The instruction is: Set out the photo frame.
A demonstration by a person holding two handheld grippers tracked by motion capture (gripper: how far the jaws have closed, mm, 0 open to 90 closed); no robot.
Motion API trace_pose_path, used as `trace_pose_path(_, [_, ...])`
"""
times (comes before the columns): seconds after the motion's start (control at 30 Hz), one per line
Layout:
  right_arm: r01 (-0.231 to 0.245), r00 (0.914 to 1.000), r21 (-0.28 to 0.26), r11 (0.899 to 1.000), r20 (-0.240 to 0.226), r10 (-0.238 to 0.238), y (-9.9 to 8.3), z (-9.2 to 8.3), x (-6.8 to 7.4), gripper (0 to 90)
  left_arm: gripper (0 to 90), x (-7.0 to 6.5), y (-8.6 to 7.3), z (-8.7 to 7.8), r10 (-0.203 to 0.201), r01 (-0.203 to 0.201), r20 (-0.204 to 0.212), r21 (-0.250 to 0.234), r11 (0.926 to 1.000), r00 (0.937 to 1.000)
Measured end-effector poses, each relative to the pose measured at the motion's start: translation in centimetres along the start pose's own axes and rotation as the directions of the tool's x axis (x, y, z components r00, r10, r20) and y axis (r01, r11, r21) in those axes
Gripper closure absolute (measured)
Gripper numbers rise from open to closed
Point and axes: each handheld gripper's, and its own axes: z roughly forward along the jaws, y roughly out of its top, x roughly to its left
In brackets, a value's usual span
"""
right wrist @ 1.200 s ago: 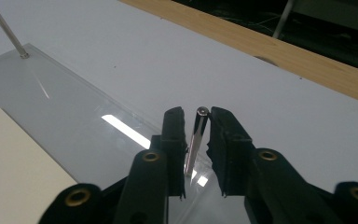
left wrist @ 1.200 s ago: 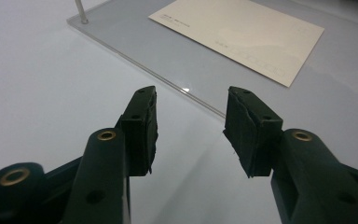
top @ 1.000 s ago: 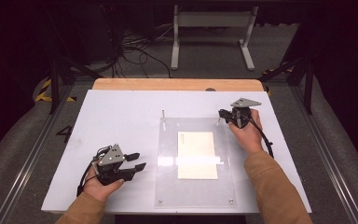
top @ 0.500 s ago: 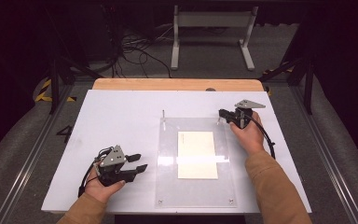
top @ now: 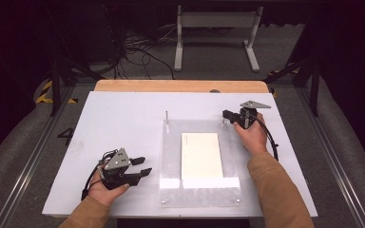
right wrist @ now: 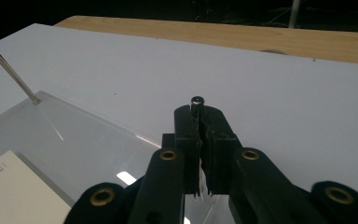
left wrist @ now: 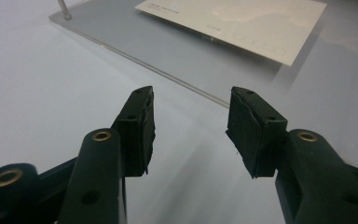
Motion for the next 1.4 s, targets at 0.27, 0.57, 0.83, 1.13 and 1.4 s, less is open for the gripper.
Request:
trace_pose_path(0.27, [-0.056,0.9982,0.03,0.998,-0.021,0.056,0.5,0.4,-0.6,85.1,43.4,-0.1,-0.1,0.6,0.036,-0.036,-0.025,0.003,0.9993,0.999])
trace_pose_path(0.57, [-0.096,0.9944,0.04,0.995,-0.04,0.097,0.6,0.8,-1.1,85.2,34.9,-0.5,0.0,1.1,0.081,-0.082,-0.034,-0.004,0.9967,0.9961])
trace_pose_path(0.83, [-0.131,0.9903,0.053,0.99,-0.039,0.134,0.8,1.1,-1.2,85.2,28.9,-1.3,0.3,1.4,0.168,-0.17,-0.052,-0.039,0.9847,0.9844])
trace_pose_path(1.13, [-0.144,0.9885,0.058,0.988,-0.036,0.147,0.8,1.1,-1.2,85.0,23.6,-2.9,1.3,2.4,0.279,-0.282,-0.057,-0.05,0.9582,0.9586])
trace_pose_path(1.4, [-0.168,0.9845,0.055,0.984,-0.042,0.17,0.7,1.3,-1.4,84.7,22.8,-3.4,2.1,2.9,0.32,-0.325,-0.062,-0.116,0.9386,0.9455])
